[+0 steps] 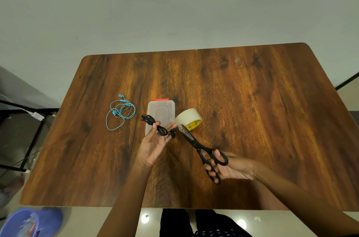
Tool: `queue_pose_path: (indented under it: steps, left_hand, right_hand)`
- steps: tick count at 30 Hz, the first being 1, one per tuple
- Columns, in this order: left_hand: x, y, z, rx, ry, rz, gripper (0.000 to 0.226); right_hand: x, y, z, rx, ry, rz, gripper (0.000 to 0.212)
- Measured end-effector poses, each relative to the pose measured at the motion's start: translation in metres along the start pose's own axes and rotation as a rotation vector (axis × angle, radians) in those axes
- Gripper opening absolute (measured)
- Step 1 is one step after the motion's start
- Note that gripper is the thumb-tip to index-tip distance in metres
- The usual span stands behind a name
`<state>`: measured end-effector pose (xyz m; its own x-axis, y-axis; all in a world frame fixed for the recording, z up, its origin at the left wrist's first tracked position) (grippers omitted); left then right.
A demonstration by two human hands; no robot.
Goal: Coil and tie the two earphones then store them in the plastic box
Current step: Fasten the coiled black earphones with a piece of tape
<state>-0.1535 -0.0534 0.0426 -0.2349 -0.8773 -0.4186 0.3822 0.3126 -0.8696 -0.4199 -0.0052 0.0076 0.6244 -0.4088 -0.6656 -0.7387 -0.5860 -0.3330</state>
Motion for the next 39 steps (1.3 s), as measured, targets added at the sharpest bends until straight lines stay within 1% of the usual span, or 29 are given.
queue_pose_path:
  steps: [2,4,5,8,11,15,18,22,24,28,31,36,37,39]
  left_hand:
    - [0.000,0.000,0.000,0.002,-0.006,0.009,0.031]
    - [0.000,-0.001,0.000,-0.005,-0.004,0.014,0.031]
    - [0.001,-0.001,0.000,-0.013,0.000,0.018,0.030]
    - [0.002,0.000,0.000,-0.043,0.012,0.027,0.033]
    - [0.003,0.000,-0.001,-0.051,0.012,0.032,0.035]
    - [0.003,0.000,-0.002,-0.075,0.020,0.053,0.035]
    - [0.003,-0.001,-0.002,-0.115,0.012,0.064,0.028]
    - [0.005,0.001,-0.003,-0.100,0.008,0.081,0.044]
    - [0.006,0.002,-0.004,-0.081,0.008,0.079,0.043]
    - [0.006,0.003,-0.003,-0.049,0.017,0.093,0.051]
    - [0.006,0.001,-0.004,-0.036,0.020,0.090,0.048]
    - [0.006,0.005,-0.004,-0.032,0.017,0.110,0.053]
    - [0.006,0.005,-0.004,-0.035,0.015,0.113,0.053]
    - [0.005,0.006,-0.003,-0.042,0.008,0.129,0.049]
  right_hand:
    - [0.000,-0.003,-0.005,0.060,0.025,-0.018,0.083]
    - [-0.001,-0.008,-0.012,0.096,0.084,-0.097,0.070]
    - [0.000,-0.009,-0.010,0.079,0.075,-0.098,0.069]
    - [0.003,-0.008,0.005,0.023,-0.025,-0.032,0.086]
    - [0.006,-0.015,-0.001,0.040,-0.021,-0.044,0.086]
    - [0.008,-0.026,-0.018,0.151,0.074,-0.075,0.080]
    - [0.005,-0.031,-0.033,0.176,0.170,-0.164,0.069]
    - [0.007,-0.033,-0.040,0.142,0.186,-0.180,0.070]
    - [0.008,-0.034,-0.041,0.147,0.186,-0.175,0.070]
    - [0.009,-0.031,-0.045,0.129,0.187,-0.147,0.072]
    - [0.010,-0.030,-0.045,0.105,0.186,-0.110,0.075]
    - [0.012,-0.031,-0.041,0.048,0.191,0.037,0.086]
    - [0.012,-0.030,-0.039,0.031,0.195,0.075,0.084]
    - [0.011,-0.030,-0.037,-0.005,0.202,0.139,0.068]
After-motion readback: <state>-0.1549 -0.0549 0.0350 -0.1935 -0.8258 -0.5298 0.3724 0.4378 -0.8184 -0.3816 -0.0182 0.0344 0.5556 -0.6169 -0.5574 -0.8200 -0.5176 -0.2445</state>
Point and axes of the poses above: each hand's wrist, its own x-axis towards the middle knuckle, its own y-axis out of the back of the hand, z = x × y, the point moved 1 cm from there along x, towards the middle knuckle, and after that the axes turned 15 degrees about -x, right-handed, at the moved point
